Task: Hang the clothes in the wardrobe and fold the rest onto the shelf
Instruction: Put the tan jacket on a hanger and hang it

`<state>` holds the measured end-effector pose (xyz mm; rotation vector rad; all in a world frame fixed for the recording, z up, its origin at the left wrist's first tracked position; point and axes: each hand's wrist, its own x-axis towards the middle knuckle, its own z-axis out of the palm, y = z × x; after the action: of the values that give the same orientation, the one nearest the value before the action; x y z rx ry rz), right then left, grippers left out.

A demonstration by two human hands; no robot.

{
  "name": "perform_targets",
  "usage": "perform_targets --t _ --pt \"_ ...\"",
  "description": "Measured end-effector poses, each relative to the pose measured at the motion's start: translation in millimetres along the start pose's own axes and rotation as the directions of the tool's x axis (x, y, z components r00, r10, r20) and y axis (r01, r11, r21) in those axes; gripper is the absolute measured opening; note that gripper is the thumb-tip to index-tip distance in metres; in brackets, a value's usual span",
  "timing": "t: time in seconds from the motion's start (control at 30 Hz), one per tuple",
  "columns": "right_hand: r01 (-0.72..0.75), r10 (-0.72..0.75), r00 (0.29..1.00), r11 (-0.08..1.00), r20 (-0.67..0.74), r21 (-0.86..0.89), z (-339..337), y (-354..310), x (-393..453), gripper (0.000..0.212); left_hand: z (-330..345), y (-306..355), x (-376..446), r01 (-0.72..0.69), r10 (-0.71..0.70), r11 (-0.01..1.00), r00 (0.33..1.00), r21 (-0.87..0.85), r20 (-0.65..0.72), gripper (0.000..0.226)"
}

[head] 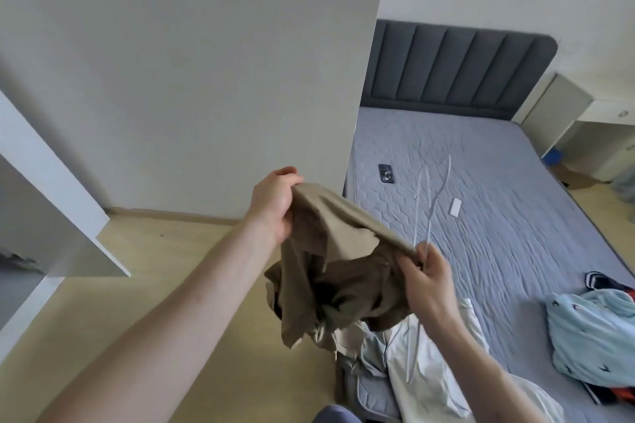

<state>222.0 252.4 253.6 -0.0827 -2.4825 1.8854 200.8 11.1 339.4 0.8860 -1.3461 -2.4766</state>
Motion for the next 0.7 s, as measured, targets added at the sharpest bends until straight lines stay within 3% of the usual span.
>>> perform_targets --t 0.2,0.37,0.5,0.6,0.7 --pt "0.21 -0.21 0.972 0.978 0.103 0.014 -19.3 -27.3 22.9 0.048 -49.5 -29.1 11.7 -0.001 -0.042 0.931 0.993 0.365 0.109 0.019" --pt "0.229 -0.239 0.96 0.97 0.142 0.084 -9.7 -40.2 26.8 0.049 -70.6 -46.8 0.7 0.007 -0.134 0.901 0.955 0.433 0.264 0.049" --pt "0.168 -0.195 0.966 0.973 0.169 0.161 -4.4 -45.2 24.3 0.046 -84.9 -65.7 -18.3 -0.164 -0.057 0.867 0.906 0.472 0.42 0.089" --pt "0.126 -0.163 0.969 0.972 0.187 0.197 -0.8 -48.7 19.0 0.044 -89.1 -88.9 -33.6 -0.37 -0.025 0.713 0.836 0.596 0.548 0.108" --pt "0.088 -0.137 0.968 0.969 0.209 0.23 1.7 -53.5 14.5 0.042 -88.2 -114.5 -38.5 -0.606 -0.007 0.37 0.756 0.704 0.654 0.099"
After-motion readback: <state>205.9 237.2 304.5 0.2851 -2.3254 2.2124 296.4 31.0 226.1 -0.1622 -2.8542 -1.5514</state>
